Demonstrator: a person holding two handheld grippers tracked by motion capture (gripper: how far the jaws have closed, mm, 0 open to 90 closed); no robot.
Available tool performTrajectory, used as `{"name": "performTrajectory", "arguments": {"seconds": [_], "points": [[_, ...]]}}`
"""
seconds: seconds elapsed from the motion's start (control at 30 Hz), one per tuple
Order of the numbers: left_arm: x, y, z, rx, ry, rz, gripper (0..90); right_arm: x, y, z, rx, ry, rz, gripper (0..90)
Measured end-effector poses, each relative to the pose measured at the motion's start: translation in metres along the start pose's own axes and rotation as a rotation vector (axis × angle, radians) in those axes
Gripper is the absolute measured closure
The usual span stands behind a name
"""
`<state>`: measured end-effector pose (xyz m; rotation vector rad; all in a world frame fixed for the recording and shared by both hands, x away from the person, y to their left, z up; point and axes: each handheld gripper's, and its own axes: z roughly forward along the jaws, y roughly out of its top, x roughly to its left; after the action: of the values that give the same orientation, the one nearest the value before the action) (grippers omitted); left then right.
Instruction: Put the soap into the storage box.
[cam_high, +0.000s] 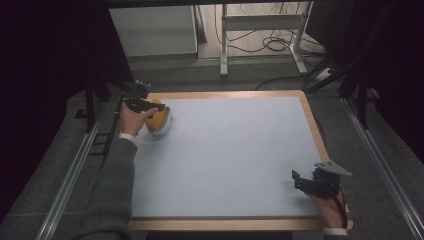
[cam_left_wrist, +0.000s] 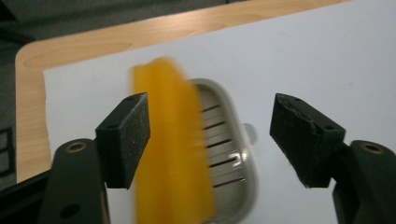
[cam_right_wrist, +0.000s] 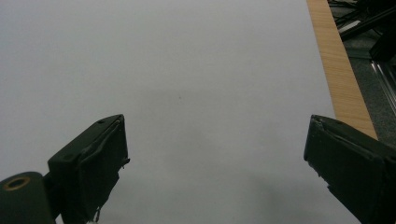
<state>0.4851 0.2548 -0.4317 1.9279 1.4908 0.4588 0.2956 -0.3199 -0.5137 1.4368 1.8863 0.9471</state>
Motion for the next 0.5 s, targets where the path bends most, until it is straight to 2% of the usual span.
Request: {"name": "performTrajectory", "arguments": {"seconds": [0.03,0.13,0.23,0.27,0.37,0.4,0.43,0.47,0.5], "points": [[-0.004,-0.002,-0.009,-0.023,-0.013,0.012,28.4,0.0,0.0,0.0,0.0,-0.004,-0.004,6.3],[-0.007,-0.006,-0.017,-0.046,-0.034,0.033,27.8,0.0,-0.001,0.001,0.003,-0.004,-0.004,6.3],[-0.019,-0.019,-0.033,-0.057,-0.083,0.095,28.2,0.0,0.0,0.0,0.001,0.001,-0.004,6.3],[-0.019,-0.019,-0.033,-0.057,-0.083,0.095,28.5,0.0,0.0,0.0,0.001,0.001,-0.004,6.3],[-0.031,-0.041,-0.044,-0.073,-0.163,0.128,28.5,0.002,0.001,-0.001,-0.002,0.005,-0.011,6.3],[-0.031,-0.041,-0.044,-0.073,-0.163,0.128,28.3,0.002,0.001,-0.001,-0.002,0.005,-0.011,6.3],[-0.037,-0.054,-0.047,-0.08,-0.181,0.141,28.4,0.003,0.001,-0.001,-0.004,0.009,-0.013,6.3],[-0.037,-0.054,-0.047,-0.08,-0.181,0.141,28.4,0.003,0.001,-0.001,-0.004,0.009,-0.013,6.3],[-0.042,-0.067,-0.048,-0.091,-0.207,0.14,28.4,0.003,0.001,-0.002,-0.007,0.011,-0.013,6.3]]}}
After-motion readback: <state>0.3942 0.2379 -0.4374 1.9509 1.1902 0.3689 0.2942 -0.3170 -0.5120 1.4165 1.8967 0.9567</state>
